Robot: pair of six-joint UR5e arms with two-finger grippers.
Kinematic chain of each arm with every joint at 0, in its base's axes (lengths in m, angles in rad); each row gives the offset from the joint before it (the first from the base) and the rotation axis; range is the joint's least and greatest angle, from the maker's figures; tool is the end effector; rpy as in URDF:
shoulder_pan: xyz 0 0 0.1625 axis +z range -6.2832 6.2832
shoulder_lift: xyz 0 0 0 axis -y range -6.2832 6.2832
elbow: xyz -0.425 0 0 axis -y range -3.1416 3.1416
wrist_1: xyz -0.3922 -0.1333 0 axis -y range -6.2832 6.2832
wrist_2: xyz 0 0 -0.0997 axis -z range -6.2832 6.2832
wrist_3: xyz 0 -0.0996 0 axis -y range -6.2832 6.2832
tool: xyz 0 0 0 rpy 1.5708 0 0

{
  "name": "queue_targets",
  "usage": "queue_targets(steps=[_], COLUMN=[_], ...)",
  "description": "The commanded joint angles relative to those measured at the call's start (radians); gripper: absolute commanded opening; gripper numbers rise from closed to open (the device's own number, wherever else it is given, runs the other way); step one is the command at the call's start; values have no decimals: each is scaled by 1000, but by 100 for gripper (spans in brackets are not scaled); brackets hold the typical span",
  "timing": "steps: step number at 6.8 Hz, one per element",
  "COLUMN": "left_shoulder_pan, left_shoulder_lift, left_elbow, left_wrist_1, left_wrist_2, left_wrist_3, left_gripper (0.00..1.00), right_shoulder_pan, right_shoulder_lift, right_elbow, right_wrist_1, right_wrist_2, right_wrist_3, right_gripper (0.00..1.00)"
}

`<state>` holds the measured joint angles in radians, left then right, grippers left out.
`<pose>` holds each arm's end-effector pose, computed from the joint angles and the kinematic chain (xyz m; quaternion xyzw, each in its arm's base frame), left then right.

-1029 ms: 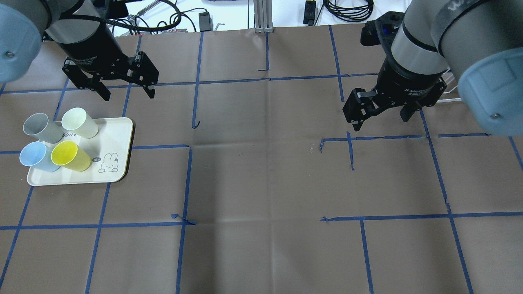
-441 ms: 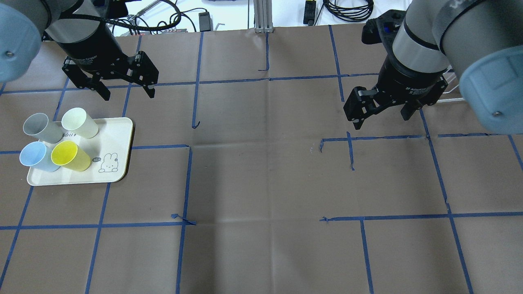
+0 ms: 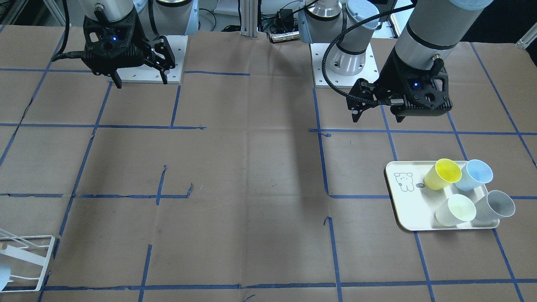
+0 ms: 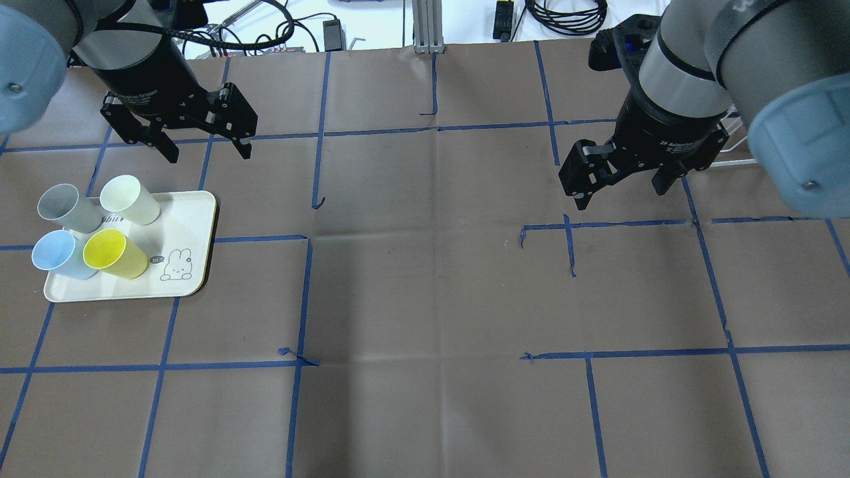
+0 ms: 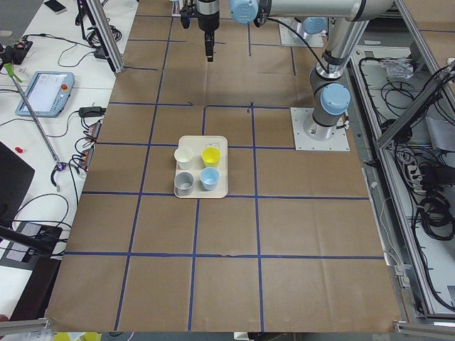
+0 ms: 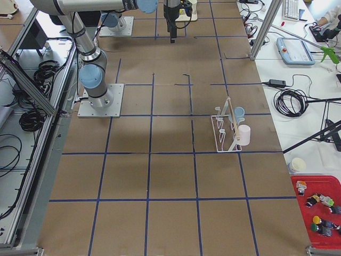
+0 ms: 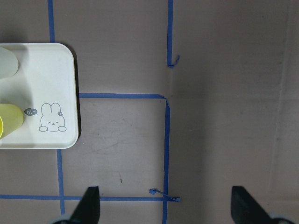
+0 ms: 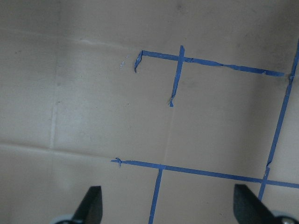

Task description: Transfer IKEA cup to right arm and place on rack

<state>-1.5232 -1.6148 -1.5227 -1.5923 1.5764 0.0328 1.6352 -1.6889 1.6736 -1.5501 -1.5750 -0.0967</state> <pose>-0.1084 -0.5146 0.4874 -0.0074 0.9999 0.0088 0.0024 0.1610 -0.4318 0.4904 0.0805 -0.9968 -0.0027 0.0021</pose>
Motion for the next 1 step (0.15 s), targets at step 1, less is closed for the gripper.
queue_targets(steps=[1], left_shoulder_pan=[0], left_shoulder_lift=[1], left_elbow=[-1], left_wrist_1=[0], left_wrist_2=[1], left_wrist_3=[1], left_gripper=[100], right_shoulder_pan=[0], right_shoulder_lift=[0], right_elbow=[1], right_wrist_1=[-1], right_wrist_2=[1], right_wrist_3=[0], right_gripper=[100])
